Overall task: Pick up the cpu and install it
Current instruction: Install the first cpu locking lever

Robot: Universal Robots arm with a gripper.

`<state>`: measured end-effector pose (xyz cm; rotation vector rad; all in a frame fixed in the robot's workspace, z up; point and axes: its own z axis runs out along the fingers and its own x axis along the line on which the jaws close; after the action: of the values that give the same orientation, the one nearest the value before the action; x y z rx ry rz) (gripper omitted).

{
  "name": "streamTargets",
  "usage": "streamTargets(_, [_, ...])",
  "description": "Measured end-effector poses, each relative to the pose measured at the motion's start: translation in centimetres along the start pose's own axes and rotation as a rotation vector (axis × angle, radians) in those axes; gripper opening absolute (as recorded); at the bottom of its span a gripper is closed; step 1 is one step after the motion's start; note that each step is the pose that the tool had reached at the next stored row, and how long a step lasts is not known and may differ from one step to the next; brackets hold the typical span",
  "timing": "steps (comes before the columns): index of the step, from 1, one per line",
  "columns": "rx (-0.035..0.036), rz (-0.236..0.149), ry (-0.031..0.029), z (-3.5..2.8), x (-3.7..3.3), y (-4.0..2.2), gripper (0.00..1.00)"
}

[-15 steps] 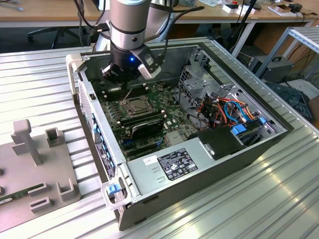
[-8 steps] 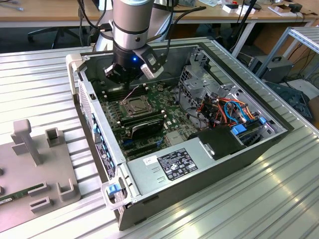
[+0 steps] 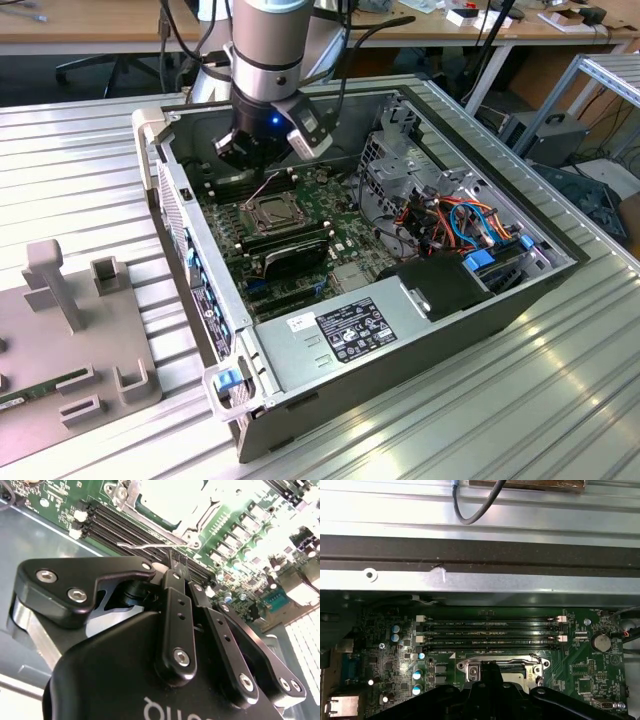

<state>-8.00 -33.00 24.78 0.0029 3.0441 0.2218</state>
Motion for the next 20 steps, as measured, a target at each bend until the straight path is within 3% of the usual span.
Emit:
streamTargets(7, [0.0002, 0.000, 0.0001, 1.10, -0.50, 0.08, 0.11])
streamTargets(10, [0.0002, 0.000, -0.0001, 1.76, -0.75, 0.90, 0.11])
streamTargets(20, [0.0002, 0.000, 0.0001, 1.96, -1.06, 0.99, 0.11])
